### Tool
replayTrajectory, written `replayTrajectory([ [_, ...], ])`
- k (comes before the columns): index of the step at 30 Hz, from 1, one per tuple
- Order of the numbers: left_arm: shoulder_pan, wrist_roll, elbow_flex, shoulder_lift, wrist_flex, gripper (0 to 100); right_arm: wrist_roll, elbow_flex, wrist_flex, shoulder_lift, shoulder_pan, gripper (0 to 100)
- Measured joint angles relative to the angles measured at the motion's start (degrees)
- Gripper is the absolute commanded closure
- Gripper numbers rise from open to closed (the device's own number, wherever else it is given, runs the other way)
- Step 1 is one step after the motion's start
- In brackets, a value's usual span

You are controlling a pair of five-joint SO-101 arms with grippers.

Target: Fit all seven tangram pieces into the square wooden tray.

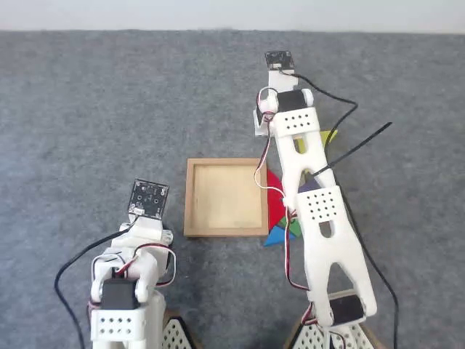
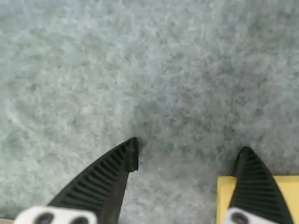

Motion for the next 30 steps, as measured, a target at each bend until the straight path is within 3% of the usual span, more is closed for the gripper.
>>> replayTrajectory([
  [5,0.00,0.00,0.00,0.00,0.00,99,0.00,-2.81,9.32,0.00,2.37,71.9],
  [14,0.00,0.00,0.00,0.00,0.00,99,3.34,5.71,9.85,-3.60,9.14,73.5],
  [25,0.00,0.00,0.00,0.00,0.00,99,6.68,55.03,9.67,-33.05,15.21,73.5],
  [30,0.00,0.00,0.00,0.00,0.00,99,8.70,77.10,2.64,-51.60,19.16,73.5],
])
